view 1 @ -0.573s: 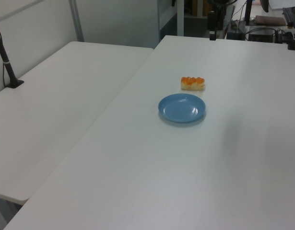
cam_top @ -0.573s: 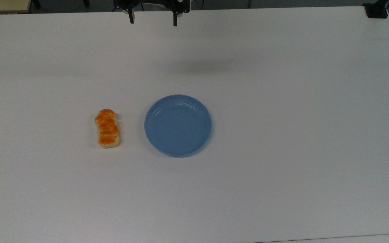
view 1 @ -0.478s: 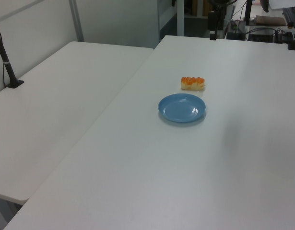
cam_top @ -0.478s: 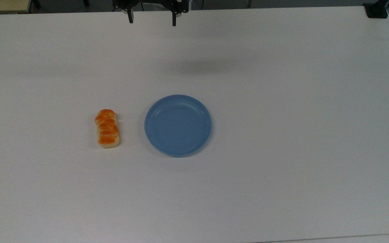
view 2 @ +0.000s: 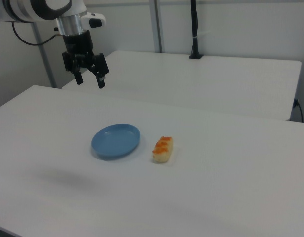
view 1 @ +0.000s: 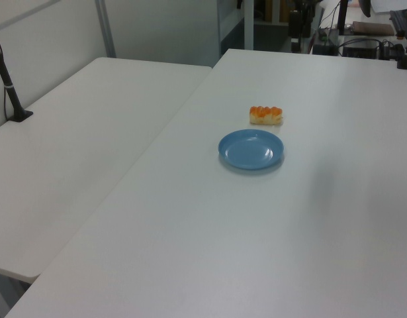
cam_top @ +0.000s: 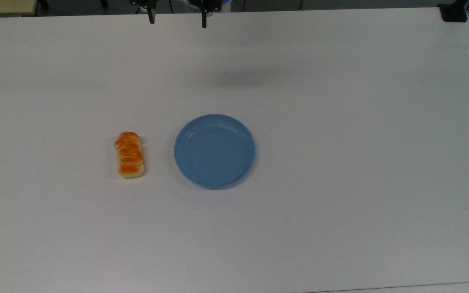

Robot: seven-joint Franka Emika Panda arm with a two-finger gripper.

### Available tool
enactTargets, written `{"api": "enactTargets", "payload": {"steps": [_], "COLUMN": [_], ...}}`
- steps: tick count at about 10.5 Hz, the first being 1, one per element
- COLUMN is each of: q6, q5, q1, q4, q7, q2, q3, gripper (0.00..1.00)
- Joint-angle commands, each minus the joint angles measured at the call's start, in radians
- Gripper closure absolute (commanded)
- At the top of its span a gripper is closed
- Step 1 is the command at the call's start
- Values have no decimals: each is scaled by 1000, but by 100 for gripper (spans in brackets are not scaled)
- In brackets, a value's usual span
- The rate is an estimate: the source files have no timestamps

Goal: Put the bread on a plate
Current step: 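Move the gripper down over the orange-glazed bread roll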

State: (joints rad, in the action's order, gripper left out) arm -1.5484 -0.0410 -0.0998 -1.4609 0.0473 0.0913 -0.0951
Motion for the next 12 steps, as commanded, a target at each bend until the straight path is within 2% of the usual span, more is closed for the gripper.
{"api": "enactTargets", "payload": {"steps": [1,8,12], "q6": [7,-64,-221], "q5": [4,3,1], "q1": [-6,12,90], "q4": [-35,-30,-32], "q7": [3,-52,-118], "q2": [-33,8,128], "q3": [-9,-12,-11], "gripper": [0,0,0]}}
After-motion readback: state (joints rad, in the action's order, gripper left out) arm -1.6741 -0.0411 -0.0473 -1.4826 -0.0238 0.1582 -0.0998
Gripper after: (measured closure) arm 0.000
